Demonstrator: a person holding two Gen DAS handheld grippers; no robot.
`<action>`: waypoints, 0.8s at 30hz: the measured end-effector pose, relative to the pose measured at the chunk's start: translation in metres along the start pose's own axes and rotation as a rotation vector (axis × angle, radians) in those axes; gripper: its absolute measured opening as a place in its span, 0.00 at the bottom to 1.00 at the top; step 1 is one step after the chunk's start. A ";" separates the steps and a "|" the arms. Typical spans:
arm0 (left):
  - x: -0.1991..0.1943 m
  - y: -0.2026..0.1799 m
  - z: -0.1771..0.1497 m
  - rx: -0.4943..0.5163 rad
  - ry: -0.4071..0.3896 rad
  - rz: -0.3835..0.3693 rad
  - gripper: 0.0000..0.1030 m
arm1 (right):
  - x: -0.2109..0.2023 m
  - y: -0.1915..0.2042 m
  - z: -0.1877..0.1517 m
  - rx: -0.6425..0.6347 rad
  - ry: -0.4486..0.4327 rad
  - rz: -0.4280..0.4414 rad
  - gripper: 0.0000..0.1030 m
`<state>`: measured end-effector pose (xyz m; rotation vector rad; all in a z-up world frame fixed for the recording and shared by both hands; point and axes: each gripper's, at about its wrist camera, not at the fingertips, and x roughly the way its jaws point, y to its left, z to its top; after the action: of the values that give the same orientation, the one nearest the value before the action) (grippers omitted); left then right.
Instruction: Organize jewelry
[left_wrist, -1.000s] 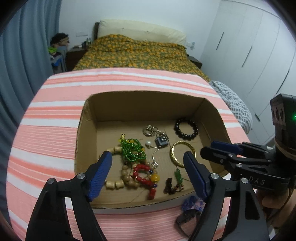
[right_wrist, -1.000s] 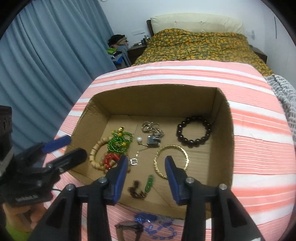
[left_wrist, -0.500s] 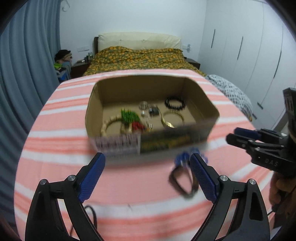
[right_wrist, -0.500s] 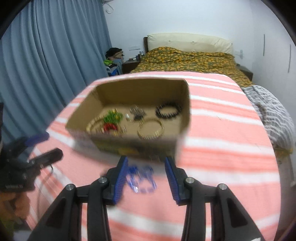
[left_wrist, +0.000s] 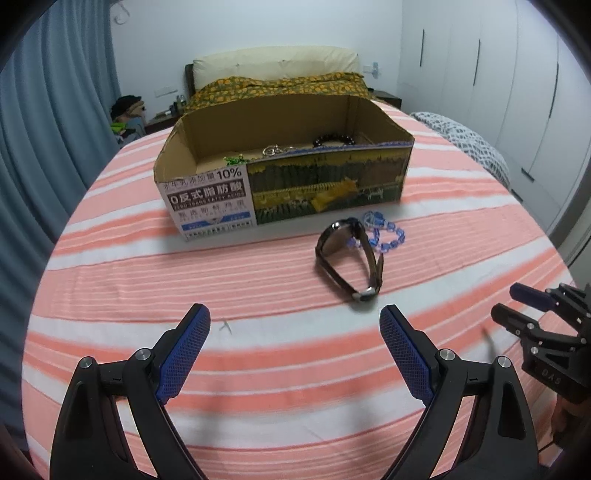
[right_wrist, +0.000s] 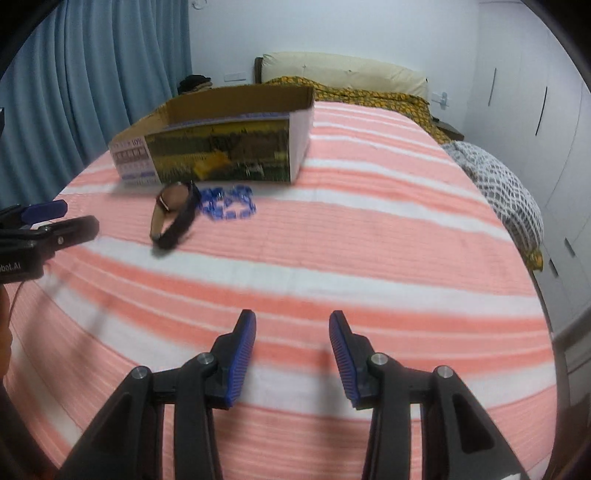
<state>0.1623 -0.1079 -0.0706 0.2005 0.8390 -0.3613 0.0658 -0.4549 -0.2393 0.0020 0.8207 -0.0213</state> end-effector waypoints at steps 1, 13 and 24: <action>0.000 0.000 -0.002 -0.001 0.001 0.003 0.91 | -0.001 -0.002 -0.004 0.005 0.000 0.000 0.41; 0.008 0.008 -0.024 -0.053 0.029 -0.023 0.91 | -0.008 0.004 -0.018 0.010 -0.014 0.004 0.41; 0.024 0.019 0.006 -0.170 -0.005 -0.157 0.91 | -0.005 0.003 -0.025 0.033 0.000 0.034 0.41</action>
<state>0.1885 -0.0980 -0.0848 -0.0251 0.8784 -0.4352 0.0440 -0.4511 -0.2530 0.0474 0.8204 -0.0032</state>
